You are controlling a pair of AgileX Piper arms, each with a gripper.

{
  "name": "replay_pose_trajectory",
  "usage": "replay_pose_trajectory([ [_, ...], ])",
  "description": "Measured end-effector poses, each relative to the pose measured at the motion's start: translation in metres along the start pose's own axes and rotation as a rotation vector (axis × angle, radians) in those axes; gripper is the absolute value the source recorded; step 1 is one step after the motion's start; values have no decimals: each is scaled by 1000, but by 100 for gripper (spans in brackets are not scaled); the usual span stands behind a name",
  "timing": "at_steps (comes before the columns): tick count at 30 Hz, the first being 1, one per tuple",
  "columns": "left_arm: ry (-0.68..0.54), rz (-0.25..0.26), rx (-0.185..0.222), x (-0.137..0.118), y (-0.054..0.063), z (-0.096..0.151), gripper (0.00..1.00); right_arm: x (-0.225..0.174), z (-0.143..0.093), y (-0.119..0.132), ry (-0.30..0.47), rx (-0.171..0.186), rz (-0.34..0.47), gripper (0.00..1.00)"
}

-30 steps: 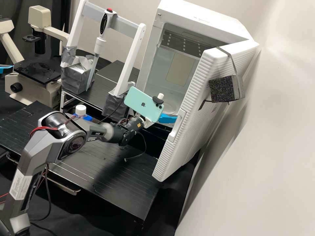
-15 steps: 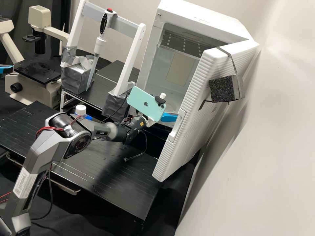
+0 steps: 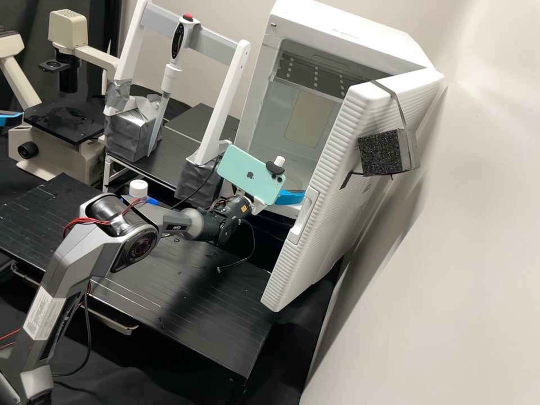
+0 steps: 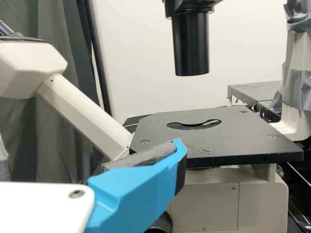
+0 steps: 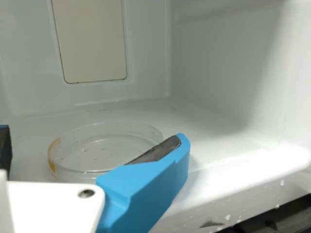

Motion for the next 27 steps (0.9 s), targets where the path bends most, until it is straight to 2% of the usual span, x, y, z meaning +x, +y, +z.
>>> replay_pose_trajectory([
  [27, 0, 0, 0, 0, 0, 0, 100, -5, 0, -1, -7, 14, -7, 0],
])
